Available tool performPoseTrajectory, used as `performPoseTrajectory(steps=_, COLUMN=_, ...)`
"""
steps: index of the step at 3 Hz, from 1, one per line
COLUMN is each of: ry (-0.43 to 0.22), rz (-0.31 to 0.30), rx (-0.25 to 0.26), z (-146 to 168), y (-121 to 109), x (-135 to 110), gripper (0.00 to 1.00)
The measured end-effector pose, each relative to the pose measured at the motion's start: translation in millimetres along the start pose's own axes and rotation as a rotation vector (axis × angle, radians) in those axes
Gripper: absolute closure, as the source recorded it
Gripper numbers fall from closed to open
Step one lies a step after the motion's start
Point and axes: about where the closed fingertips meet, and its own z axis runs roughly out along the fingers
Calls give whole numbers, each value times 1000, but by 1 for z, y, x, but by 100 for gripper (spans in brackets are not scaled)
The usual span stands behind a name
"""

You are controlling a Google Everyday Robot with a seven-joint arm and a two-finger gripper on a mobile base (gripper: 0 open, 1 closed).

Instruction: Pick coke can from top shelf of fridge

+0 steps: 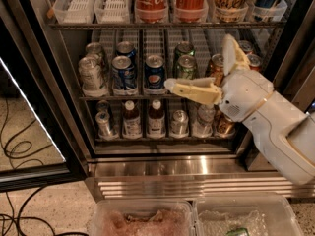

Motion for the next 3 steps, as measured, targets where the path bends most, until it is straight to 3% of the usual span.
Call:
performPoseTrajectory(steps=2, ry=-28, rz=0, rx=-70, z=9, y=16, x=-8, gripper=0)
performPoseTrajectory(steps=3, ry=-33, rz=-16, rx=-71, z=15, y=31, x=-10, gripper=0)
